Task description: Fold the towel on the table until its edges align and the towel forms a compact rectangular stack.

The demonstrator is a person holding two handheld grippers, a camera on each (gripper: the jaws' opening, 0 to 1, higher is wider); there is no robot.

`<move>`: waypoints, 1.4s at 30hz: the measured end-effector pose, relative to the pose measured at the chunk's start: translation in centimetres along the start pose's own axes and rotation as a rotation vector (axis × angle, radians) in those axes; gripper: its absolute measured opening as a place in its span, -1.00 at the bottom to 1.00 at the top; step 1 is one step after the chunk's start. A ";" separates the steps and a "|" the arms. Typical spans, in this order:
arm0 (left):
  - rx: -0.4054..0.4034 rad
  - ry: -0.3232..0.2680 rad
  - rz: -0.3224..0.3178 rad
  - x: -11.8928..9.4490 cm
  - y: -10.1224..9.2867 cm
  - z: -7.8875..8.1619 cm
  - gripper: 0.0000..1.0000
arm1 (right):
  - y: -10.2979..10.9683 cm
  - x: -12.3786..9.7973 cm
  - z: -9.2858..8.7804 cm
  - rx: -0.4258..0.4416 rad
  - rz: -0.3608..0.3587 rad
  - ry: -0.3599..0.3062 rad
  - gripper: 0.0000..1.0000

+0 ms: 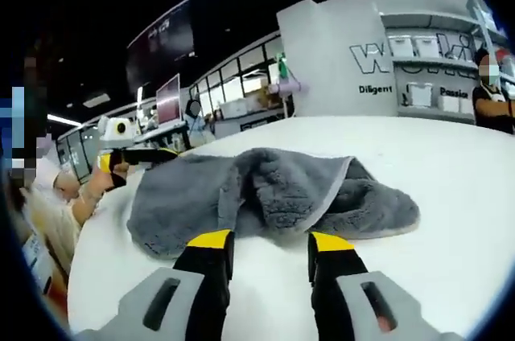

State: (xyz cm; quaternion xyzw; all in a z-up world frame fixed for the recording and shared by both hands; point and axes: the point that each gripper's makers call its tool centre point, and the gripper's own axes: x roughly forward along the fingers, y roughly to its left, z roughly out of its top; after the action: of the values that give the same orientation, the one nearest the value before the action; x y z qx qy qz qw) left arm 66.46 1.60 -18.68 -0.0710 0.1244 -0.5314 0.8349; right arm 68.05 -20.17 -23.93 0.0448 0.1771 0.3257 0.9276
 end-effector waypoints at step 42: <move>-0.018 -0.002 -0.005 -0.4 0.2 -0.1 0.79 | 0.2 2.4 1.9 0.087 0.088 -0.046 -1.00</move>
State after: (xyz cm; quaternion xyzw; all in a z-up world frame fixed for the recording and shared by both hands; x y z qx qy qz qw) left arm 66.44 2.04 -18.75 -0.0793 0.1280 -0.5323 0.8330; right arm 70.34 -18.47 -22.82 0.1001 0.1675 0.3573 0.9134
